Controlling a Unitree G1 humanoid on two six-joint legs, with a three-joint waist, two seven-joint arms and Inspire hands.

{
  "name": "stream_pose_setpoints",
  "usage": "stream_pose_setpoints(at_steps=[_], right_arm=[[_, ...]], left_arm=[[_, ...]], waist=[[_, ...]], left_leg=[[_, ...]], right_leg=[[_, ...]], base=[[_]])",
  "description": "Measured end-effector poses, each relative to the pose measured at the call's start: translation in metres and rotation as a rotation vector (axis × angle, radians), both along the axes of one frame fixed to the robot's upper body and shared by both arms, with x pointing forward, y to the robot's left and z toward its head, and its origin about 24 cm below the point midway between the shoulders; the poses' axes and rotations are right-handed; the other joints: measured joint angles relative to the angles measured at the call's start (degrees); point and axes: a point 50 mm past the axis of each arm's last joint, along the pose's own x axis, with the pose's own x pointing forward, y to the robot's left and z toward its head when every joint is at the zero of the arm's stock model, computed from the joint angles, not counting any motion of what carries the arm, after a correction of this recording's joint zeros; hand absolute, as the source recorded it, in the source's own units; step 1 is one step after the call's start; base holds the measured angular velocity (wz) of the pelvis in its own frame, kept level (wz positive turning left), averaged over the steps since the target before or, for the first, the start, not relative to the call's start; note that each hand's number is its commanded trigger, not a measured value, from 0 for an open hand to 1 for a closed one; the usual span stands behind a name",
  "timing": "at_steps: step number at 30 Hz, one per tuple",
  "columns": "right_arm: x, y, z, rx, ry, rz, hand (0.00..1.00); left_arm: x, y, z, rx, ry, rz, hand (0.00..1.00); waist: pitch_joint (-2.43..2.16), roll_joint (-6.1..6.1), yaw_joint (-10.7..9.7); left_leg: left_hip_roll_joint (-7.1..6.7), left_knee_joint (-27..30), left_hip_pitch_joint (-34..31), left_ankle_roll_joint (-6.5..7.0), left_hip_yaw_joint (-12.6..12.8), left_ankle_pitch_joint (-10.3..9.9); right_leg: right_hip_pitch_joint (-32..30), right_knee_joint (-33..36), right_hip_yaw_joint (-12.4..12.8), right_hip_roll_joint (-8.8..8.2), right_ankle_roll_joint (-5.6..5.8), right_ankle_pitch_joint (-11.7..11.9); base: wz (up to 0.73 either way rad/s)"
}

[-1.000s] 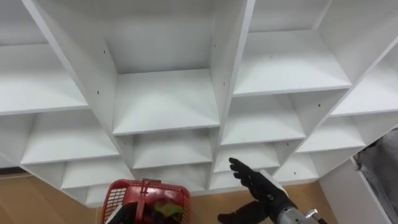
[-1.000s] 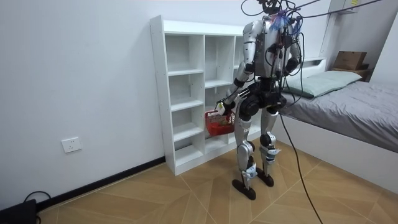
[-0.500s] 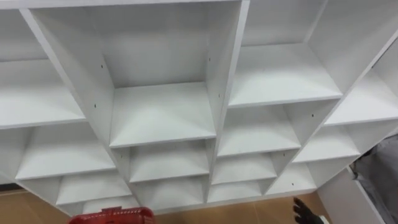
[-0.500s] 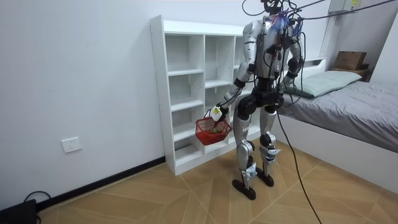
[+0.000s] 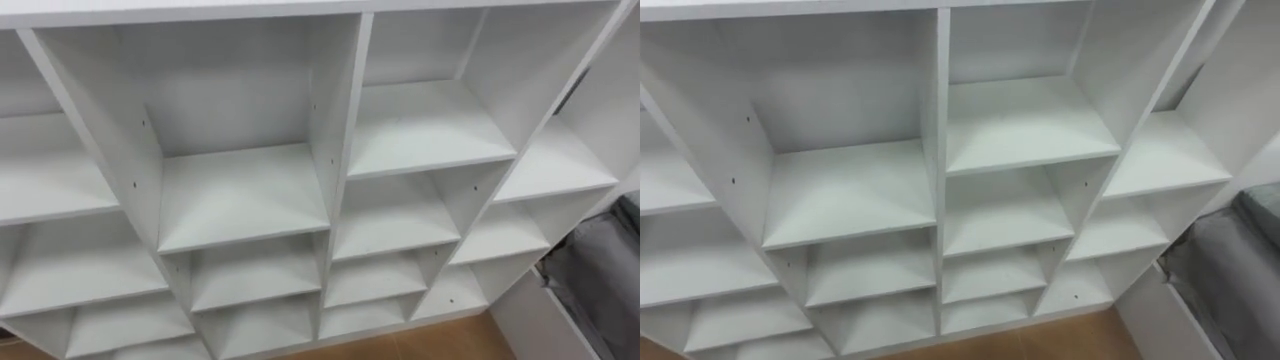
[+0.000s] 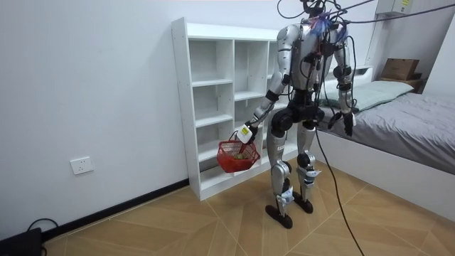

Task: Collect fruits from the closet

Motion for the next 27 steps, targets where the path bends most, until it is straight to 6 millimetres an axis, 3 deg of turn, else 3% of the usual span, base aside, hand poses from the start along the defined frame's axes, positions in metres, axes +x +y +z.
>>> stream_pose_setpoints(at_steps=[8, 12, 19, 27], right_arm=[[0.032, 0.009, -0.006, 0.055, -0.009, 0.170, 0.00], [0.049, 0.014, -0.008, 0.075, -0.035, 0.219, 0.00], [0.050, 0.030, -0.014, 0.167, -0.006, 0.262, 0.00], [0.056, 0.042, -0.017, 0.257, -0.026, 0.302, 0.00]], left_arm=[[-0.001, -0.011, -0.006, -0.036, 0.031, -0.015, 1.00], [-0.006, -0.017, -0.010, -0.066, 0.071, -0.010, 1.00], [-0.016, -0.022, -0.013, -0.086, 0.124, 0.002, 1.00], [-0.018, -0.025, -0.014, -0.093, 0.133, 0.005, 1.00]], waist=[[0.01, 0.64, 0.9], [-0.24, 1.23, 0.8], [-0.48, 1.04, 2.5], [-0.37, 0.61, 2.9]], left_leg=[[0.03, 0.0, -0.1, -0.03, 0.1, -0.1], [0.05, 0.0, -0.5, -0.06, -0.2, -0.1], [-0.02, 0.3, -0.7, -0.07, -0.8, -0.1], [-0.44, 0.6, -0.7, -0.02, -2.6, 0.0]], right_leg=[[-0.5, 0.4, 0.4, 0.22, -0.07, -0.1], [-0.6, 0.2, -0.1, 0.15, -0.11, -0.1], [-0.1, -0.6, -0.7, -0.38, -0.15, -0.2], [0.7, -0.6, -1.4, -0.80, 0.13, -0.5]], base=[[-0.02], [0.05], [0.02], [0.11]])
